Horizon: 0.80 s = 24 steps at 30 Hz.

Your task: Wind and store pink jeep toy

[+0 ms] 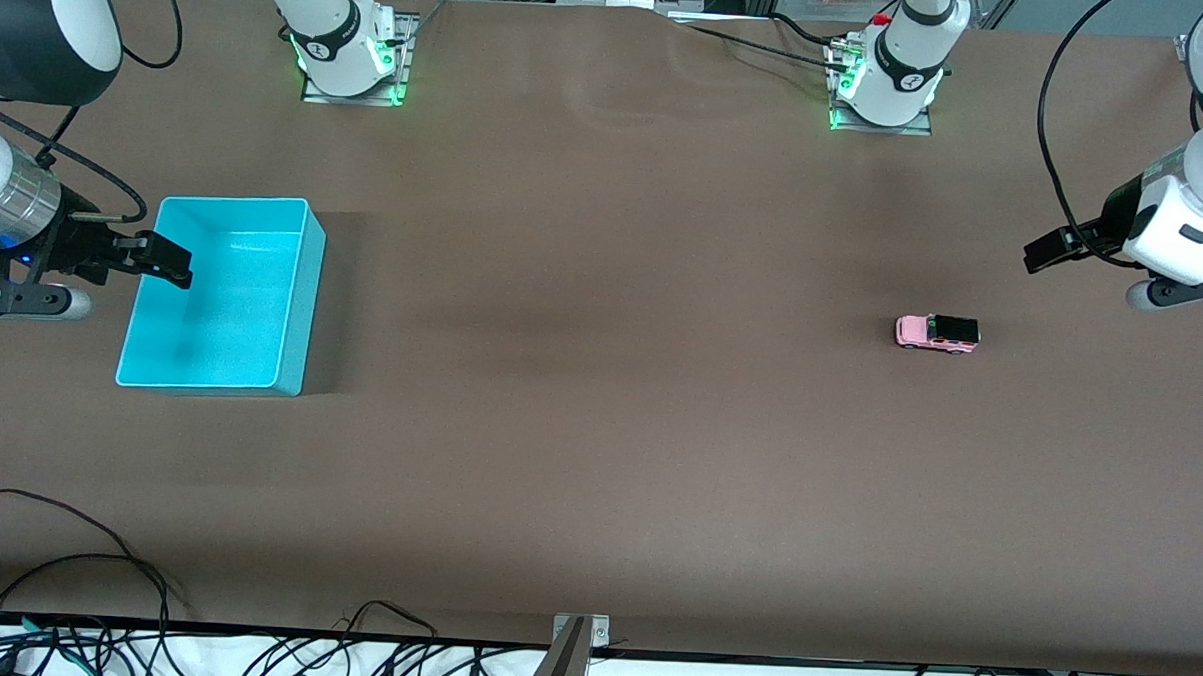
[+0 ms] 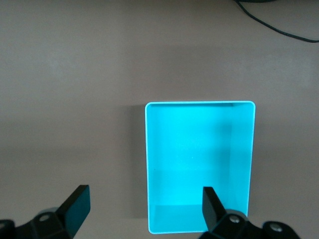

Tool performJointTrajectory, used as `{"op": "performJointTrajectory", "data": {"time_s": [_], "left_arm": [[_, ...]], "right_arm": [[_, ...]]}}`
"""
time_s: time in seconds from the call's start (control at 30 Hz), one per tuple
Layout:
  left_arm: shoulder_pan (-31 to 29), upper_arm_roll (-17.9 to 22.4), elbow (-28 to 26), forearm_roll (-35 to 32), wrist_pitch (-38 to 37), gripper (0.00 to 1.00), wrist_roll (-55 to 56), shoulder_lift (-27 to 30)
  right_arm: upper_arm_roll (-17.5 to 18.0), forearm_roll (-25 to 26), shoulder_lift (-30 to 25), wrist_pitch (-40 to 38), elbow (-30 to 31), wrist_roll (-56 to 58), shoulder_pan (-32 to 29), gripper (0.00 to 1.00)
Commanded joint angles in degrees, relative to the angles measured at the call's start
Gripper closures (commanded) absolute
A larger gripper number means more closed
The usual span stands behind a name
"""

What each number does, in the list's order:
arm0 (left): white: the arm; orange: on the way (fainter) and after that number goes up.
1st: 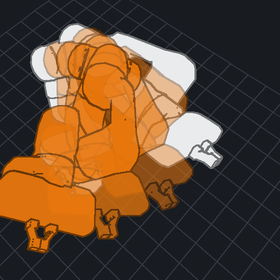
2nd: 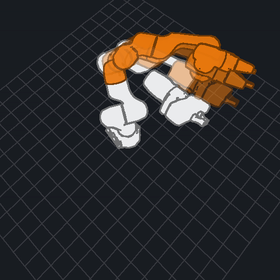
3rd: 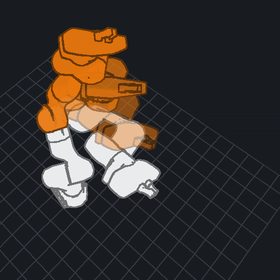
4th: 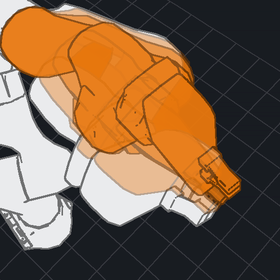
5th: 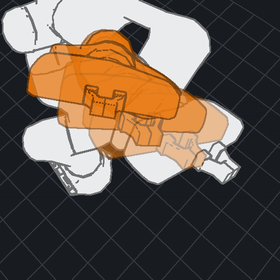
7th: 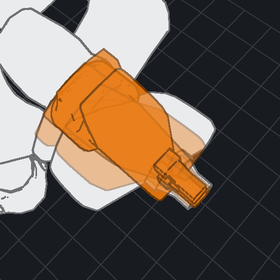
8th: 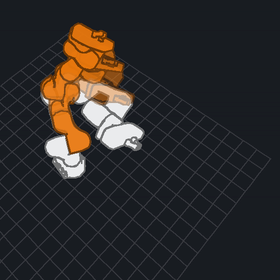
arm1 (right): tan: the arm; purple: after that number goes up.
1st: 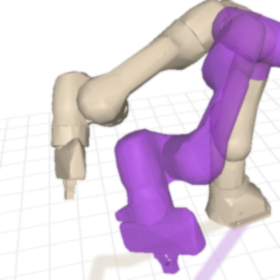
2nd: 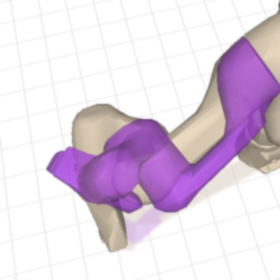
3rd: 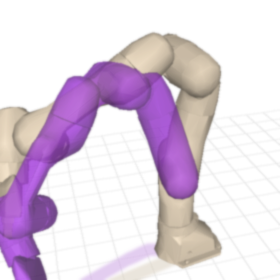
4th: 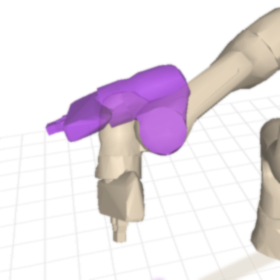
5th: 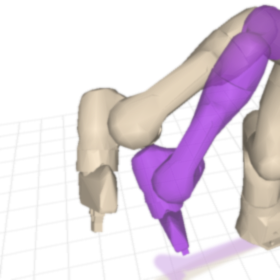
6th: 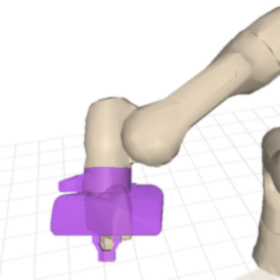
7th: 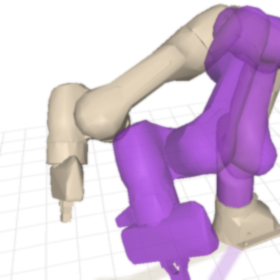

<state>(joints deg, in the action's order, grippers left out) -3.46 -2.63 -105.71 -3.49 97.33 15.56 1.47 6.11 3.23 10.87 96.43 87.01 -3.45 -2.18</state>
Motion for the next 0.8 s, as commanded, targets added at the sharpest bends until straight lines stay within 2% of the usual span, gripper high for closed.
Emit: {"op": "performJointTrajectory", "data": {"time_s": [0.0, 0.17, 0.7, 0.77], "left_arm": [[-0.6, -0.4, -6.7, -1.7, 5.3, 0.0, -1.1, 3.3], [-1.5, -0.4, -9.9, -1.5, 8.4, 0.0, -1.1, 3.1], [-1.6, -0.1, -20.9, -1.6, 25.3, 0.0, -1.4, 1.5], [-1.7, -0.1, -21.5, -1.6, 27.1, 0.0, -5.9, 0.5]], "right_arm": [[0.0, 0.1, 0.1, -0.8, -1.1, 0.2, -0.2, 0.0], [0.2, 0.0, 0.0, -0.6, -1.1, 0.0, -0.2, 0.0], [0.7, 0.1, -0.1, -1.1, -1.1, 0.3, -0.3, 0.0], [0.8, 0.1, -0.1, -0.8, -1.1, 0.0, -0.2, 0.0]]}}
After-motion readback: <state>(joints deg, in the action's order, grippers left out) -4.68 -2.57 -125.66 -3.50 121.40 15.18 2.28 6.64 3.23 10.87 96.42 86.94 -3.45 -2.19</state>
